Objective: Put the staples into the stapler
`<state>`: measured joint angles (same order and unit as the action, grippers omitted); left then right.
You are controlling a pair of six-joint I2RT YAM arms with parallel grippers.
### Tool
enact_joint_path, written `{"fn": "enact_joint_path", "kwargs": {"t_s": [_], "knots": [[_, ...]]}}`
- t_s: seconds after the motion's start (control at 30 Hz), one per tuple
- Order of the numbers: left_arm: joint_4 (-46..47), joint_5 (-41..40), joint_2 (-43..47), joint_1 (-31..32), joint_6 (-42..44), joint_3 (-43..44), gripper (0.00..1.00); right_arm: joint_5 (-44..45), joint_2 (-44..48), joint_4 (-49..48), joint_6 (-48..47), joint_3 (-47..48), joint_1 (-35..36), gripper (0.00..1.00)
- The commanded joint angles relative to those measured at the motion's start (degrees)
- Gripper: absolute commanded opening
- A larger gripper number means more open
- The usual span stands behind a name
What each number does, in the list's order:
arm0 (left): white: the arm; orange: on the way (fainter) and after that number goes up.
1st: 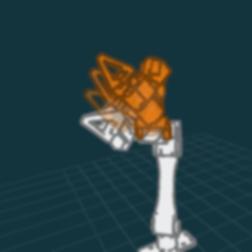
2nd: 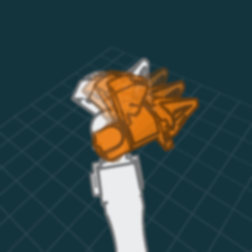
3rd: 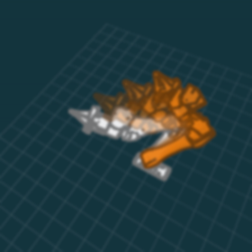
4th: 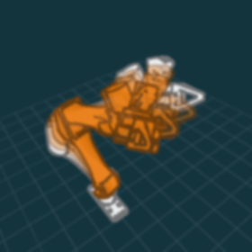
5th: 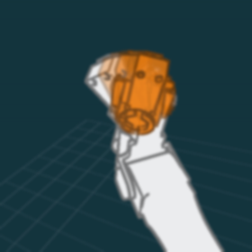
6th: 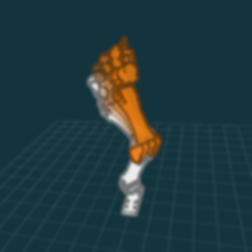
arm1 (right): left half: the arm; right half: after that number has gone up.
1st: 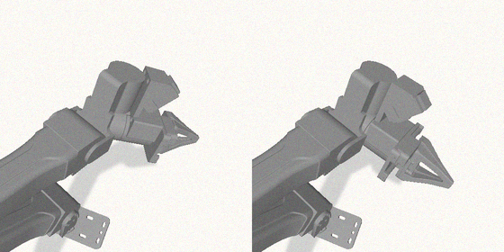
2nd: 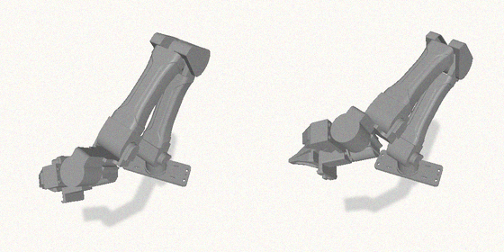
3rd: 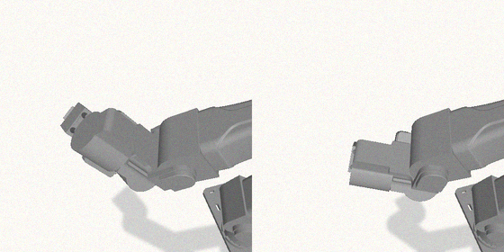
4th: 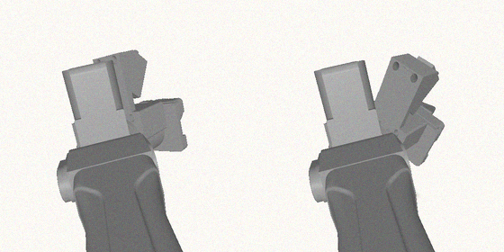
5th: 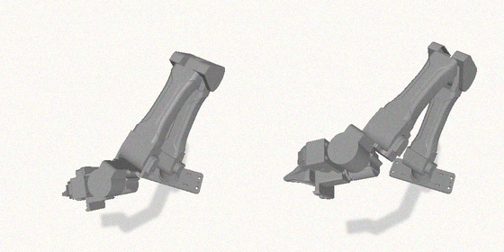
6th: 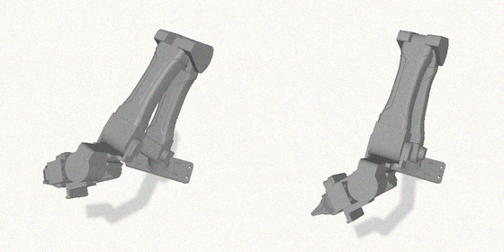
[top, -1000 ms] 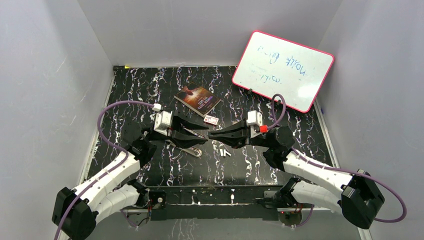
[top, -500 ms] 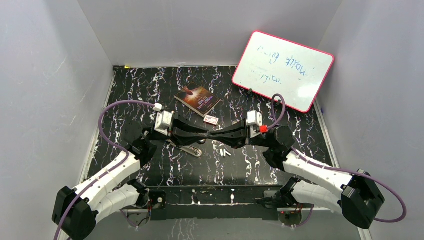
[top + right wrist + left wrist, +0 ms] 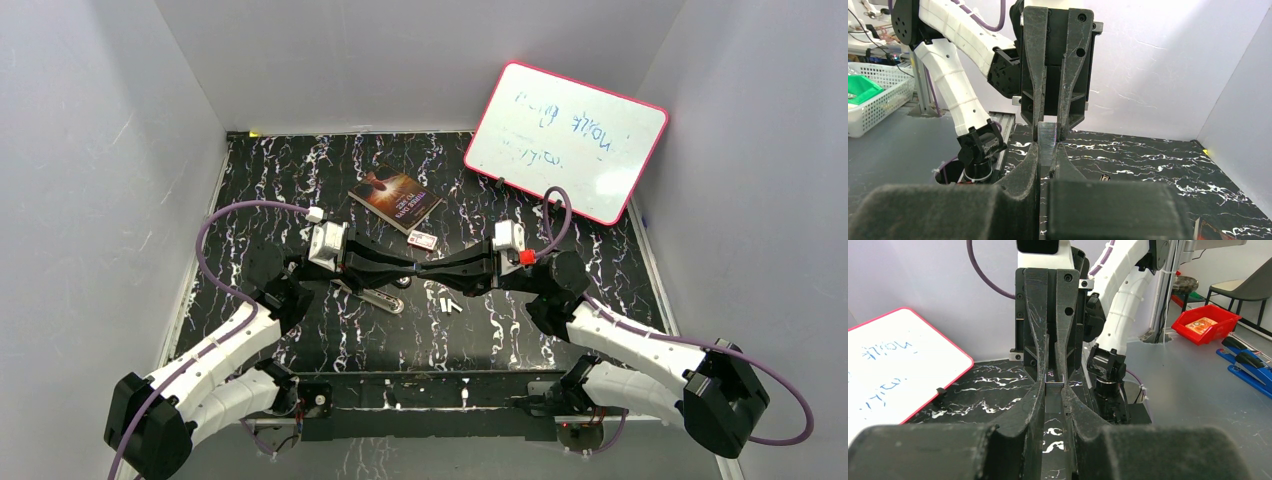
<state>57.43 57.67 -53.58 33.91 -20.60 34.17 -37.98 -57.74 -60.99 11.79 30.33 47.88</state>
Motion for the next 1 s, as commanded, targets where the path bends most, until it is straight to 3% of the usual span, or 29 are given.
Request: {"fn": "enact_joint_path", "kwargs": {"t_s": [0.0, 0.17, 0.27, 0.4, 0.5, 0.6, 0.67, 0.77, 0.87, 0.97], "knots": [[3.1, 1.5, 0.7, 0.3, 0.7, 0.7, 0.00, 0.4, 0.6, -1.4, -0.8, 2.9, -0.1, 0.12], [3.1, 1.5, 0.7, 0.4, 1.0, 0.7, 0.00, 0.7, 1.8, -0.7, -1.4, 2.5, -0.1, 0.42], [3.1, 1.2, 0.7, 0.3, 1.4, 0.7, 0.00, 0.3, 4.1, 2.0, -2.7, 2.2, -0.1, 0.55], [3.2, 1.7, 0.3, 0.3, 1.5, 0.7, 0.00, 2.0, 10.0, 9.2, -4.8, 1.2, -0.1, 0.63], [0.3, 4.3, 0.3, 0.3, 3.3, 1.0, 0.00, 9.3, 15.2, 14.3, -6.4, 0.1, -0.1, 0.65], [-16.8, 8.8, 0.0, 0.2, 14.0, 5.2, 0.00, 24.6, 18.8, 17.3, -8.1, -0.4, -0.1, 0.66], [-42.7, 6.6, -0.6, 0.4, 33.6, 11.2, 0.00, 38.0, 20.2, 17.9, -6.5, -0.5, -0.1, 0.66], [-65.9, -0.3, -3.3, 0.7, 47.5, 17.3, 0.00, 58.4, 19.8, 23.4, 0.6, 2.0, -0.1, 0.66], [-78.8, -6.5, -5.4, 1.0, 54.7, 19.6, 0.00, 68.9, 16.6, 35.0, 4.0, 6.4, -0.1, 0.68], [-84.1, -12.0, -6.5, 2.8, 56.9, 19.4, 0.00, 73.6, 13.6, 44.0, 7.2, 9.1, -0.1, 0.70]]}}
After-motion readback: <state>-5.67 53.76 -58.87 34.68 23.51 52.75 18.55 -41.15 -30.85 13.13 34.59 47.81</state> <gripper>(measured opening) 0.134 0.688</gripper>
